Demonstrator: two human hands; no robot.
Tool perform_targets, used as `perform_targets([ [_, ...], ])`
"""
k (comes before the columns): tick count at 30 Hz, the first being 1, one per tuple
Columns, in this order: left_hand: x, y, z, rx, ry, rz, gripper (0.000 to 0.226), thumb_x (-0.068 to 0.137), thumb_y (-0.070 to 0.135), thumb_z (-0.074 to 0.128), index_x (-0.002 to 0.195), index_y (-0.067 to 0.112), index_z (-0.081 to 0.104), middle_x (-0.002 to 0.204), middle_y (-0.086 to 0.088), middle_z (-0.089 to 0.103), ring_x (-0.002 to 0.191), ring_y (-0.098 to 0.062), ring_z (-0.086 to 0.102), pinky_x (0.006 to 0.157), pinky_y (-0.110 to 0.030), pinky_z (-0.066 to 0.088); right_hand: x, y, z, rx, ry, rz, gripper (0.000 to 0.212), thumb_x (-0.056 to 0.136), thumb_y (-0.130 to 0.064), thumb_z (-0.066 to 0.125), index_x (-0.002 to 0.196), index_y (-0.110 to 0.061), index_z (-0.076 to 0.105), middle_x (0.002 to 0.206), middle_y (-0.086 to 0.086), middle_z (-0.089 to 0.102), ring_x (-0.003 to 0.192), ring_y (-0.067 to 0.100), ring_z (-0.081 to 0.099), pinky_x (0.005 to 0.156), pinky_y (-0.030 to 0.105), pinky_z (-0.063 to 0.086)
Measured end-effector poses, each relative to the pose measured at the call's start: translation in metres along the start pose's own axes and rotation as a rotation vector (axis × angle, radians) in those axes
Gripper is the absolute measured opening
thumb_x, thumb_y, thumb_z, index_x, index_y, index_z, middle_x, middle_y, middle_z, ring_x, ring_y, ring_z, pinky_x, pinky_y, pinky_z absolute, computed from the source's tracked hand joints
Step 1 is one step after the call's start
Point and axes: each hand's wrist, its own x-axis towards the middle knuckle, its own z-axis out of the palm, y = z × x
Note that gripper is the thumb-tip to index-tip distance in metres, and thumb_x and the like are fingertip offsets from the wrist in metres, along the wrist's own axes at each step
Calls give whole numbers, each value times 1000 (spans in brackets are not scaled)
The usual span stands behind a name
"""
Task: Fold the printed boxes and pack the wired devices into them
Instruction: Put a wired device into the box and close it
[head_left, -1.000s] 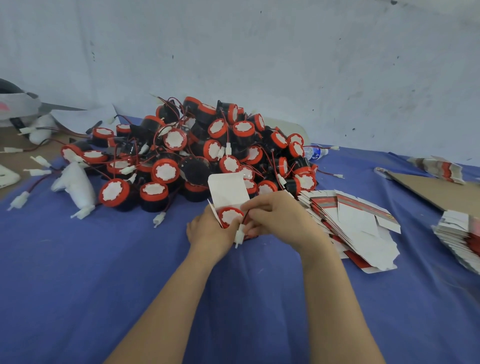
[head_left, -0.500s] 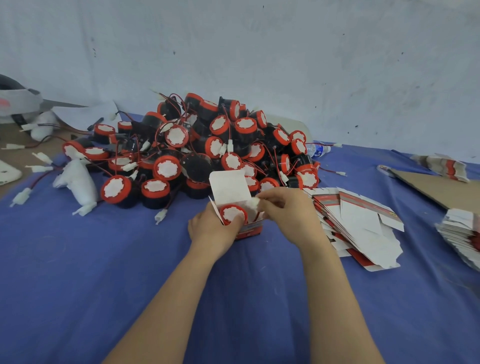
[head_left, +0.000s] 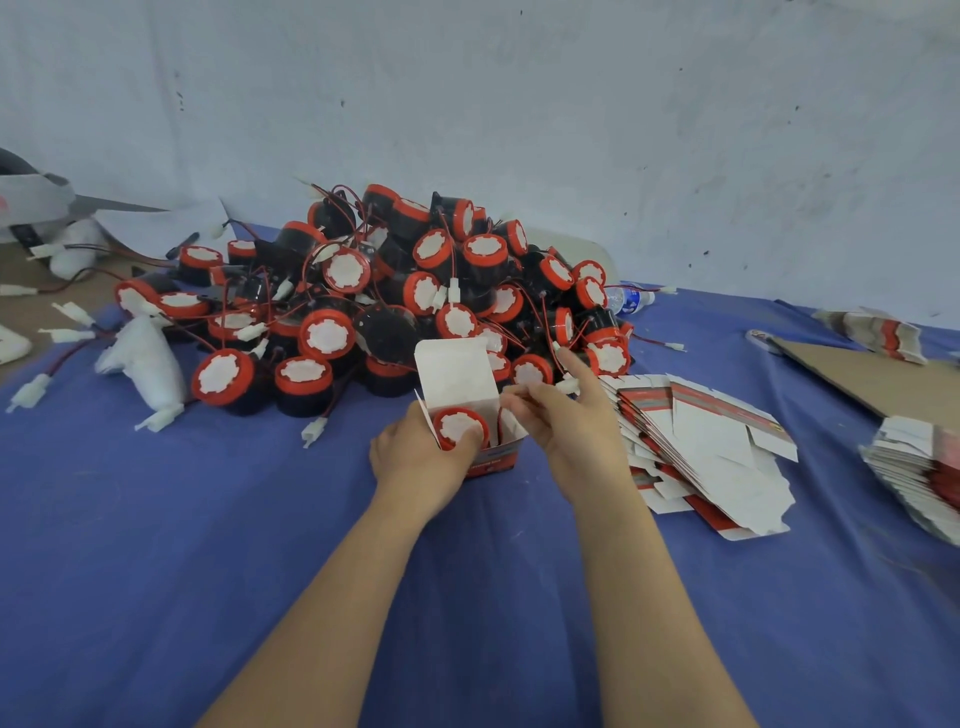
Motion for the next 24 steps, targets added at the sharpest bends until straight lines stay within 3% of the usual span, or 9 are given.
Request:
perform_targets([
  [3,1,1,0,2,-4,0,47,89,43,60,129,20,49,127,-4,60,120,-28,54,104,-45,41,4,3,-2,-16,-3,-46,29,98,-9,52,124,2,57,90,9,74,90,18,72,72,17,56],
  [7,1,0,0,8,-6,7,47,89,42,60,129,20,49,127,-3,60,120,-27,53,104,-45,41,3,10,-2,-679,167,-281,26,98,-25,52,111,-9,68,88,0,71,74,8,65,62,8,45],
  [9,0,0,0,0,-2,13,45,89,41,61,127,19,50,126,-4,61,119,-27,54,103,-45,42,1,11,-2,-1036,218,-401,27,98,-30,51,103,-13,71,87,0,68,80,14,58,61,19,42],
  [11,0,0,0,-19,3,15,44,89,39,61,127,19,50,125,-5,61,118,-27,54,102,-45,43,-1,9,1,-1237,212,-419,25,97,-28,50,100,-14,71,91,3,69,88,21,59,67,29,46],
  [16,0,0,2,-24,-1,-7,46,89,42,60,127,18,49,127,-5,59,121,-27,51,103,-45,42,-6,5,11,-1390,158,-356,12,90,-24,53,98,-18,60,73,0,60,65,19,53,53,26,37],
  [20,0,0,2,-21,11,-9,44,88,41,60,125,19,50,125,-4,58,122,-26,48,103,-45,41,-8,1,14,-1452,70,-267,10,88,-17,52,93,-12,60,73,6,62,65,24,59,57,30,47],
  [22,0,0,3,-22,10,-12,44,88,41,59,125,20,49,126,-4,58,123,-26,46,103,-45,41,-8,-1,13,-1498,6,-198,11,87,-13,54,79,-6,58,63,6,52,55,22,49,48,26,38],
  [24,1,0,3,-26,8,-21,46,88,41,60,127,20,48,128,-4,56,124,-25,45,104,-44,41,-10,-3,14,-1546,-97,-162,24,89,-17,55,69,-8,46,60,4,39,51,17,36,46,25,28],
])
